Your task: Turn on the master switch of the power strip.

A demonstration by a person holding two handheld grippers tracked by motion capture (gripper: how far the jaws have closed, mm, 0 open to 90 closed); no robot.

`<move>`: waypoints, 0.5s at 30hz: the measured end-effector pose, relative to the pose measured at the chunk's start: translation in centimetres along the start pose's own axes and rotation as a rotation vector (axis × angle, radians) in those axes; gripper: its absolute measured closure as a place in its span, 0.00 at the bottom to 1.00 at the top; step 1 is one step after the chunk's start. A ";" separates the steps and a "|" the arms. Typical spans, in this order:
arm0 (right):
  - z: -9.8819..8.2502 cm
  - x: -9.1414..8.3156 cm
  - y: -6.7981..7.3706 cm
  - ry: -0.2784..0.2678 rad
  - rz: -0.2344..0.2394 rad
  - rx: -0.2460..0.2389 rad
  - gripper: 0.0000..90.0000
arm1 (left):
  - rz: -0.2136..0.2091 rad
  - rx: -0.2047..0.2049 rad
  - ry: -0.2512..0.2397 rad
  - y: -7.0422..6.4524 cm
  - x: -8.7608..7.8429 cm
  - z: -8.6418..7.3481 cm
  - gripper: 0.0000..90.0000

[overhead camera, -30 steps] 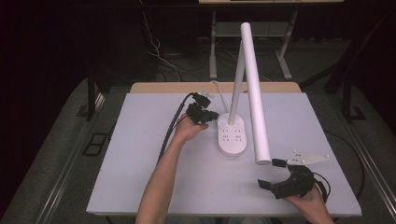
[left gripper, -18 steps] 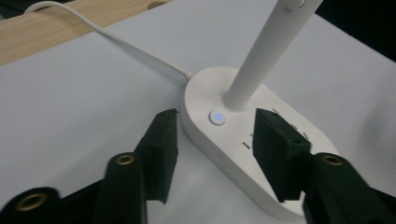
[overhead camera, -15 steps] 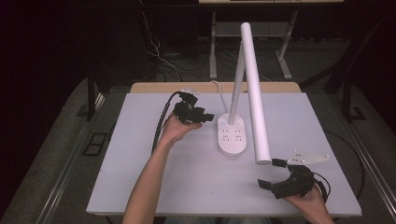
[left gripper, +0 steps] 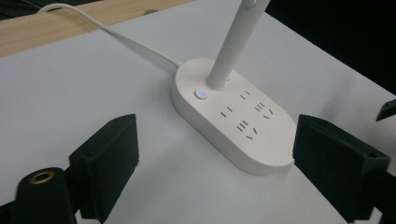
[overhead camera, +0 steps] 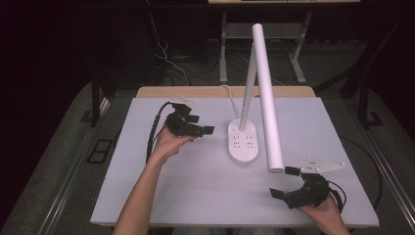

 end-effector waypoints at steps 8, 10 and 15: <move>0.0 0.0 -0.1 0.000 -0.003 -0.002 0.00 | -0.009 -0.015 0.002 0.1 -2.3 -1.1 0.00; 0.0 0.0 -0.1 0.000 -0.003 -0.002 0.00 | -0.010 -0.026 -0.004 0.1 -2.8 -1.5 0.00; 0.0 0.0 -0.1 0.000 -0.005 -0.002 0.00 | 0.004 -0.039 -0.042 0.3 -4.2 -2.2 0.00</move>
Point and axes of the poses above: each handheld gripper's, and its own axes: x roughly forward along the jaws, z roughly out of its top, y roughly to its left, the point moved 8 cm from there along x, roughly forward along the jaws, and after that the axes turned 15 degrees about z, right-handed, at the moved point
